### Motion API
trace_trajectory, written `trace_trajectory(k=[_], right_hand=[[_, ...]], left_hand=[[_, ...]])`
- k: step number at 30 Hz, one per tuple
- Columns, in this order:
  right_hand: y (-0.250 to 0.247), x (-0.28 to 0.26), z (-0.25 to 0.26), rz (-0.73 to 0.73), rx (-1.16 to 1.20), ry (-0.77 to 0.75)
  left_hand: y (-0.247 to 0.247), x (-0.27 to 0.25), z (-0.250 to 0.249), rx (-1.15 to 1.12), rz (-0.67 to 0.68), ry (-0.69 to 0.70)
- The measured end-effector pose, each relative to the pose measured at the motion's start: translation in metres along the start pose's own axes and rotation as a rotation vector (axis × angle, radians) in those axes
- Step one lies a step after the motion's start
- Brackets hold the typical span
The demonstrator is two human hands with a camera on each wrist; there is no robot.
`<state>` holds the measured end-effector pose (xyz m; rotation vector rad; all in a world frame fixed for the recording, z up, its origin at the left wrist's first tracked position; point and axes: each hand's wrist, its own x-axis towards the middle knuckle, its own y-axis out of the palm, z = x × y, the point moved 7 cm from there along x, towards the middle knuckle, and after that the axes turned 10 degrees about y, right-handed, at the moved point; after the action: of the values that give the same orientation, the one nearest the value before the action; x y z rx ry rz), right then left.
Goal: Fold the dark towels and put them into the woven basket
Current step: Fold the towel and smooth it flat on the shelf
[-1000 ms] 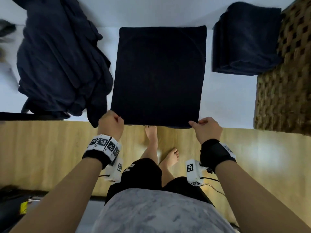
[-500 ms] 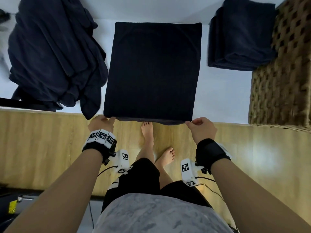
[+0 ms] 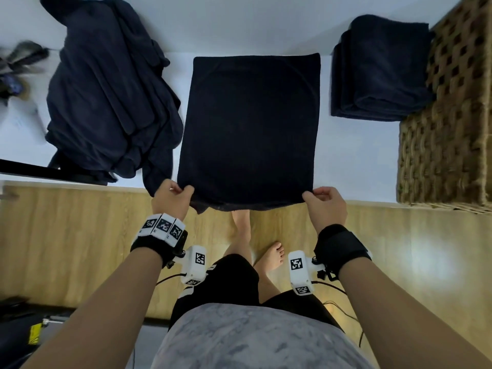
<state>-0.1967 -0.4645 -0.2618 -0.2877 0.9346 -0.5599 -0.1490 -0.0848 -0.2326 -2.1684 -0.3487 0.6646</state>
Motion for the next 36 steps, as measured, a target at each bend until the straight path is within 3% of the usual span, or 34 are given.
trace_trajectory(k=[4, 9, 14, 19, 23, 26, 28, 36], right_hand=[[-0.017, -0.004, 0.043, 0.004, 0.146, -0.119], [-0.029, 0.000, 0.122, 0.020, 0.157, -0.327], [-0.023, 0.023, 0.174, -0.029, 0.064, -0.370], [-0.002, 0.052, 0.202, -0.065, 0.057, -0.344], [0.023, 0.074, 0.198, 0.000, -0.052, -0.226], [0.031, 0.076, 0.182, 0.051, -0.132, -0.156], [0.030, 0.068, 0.167, 0.022, -0.189, -0.156], [0.005, 0.028, 0.079, -0.091, -0.308, -0.072]], left_hand=[[-0.026, 0.011, -0.026, -0.143, -0.126, 0.071], [-0.056, 0.045, -0.081, -0.315, -0.202, 0.282], [-0.052, 0.093, -0.121, -0.395, -0.128, 0.380], [-0.028, 0.134, -0.133, -0.475, 0.004, 0.289], [0.003, 0.154, -0.139, -0.487, 0.252, 0.203], [0.015, 0.154, -0.136, -0.179, 0.388, 0.308], [0.015, 0.150, -0.129, -0.006, 0.382, 0.375], [0.011, 0.102, -0.082, -0.057, 0.297, 0.406]])
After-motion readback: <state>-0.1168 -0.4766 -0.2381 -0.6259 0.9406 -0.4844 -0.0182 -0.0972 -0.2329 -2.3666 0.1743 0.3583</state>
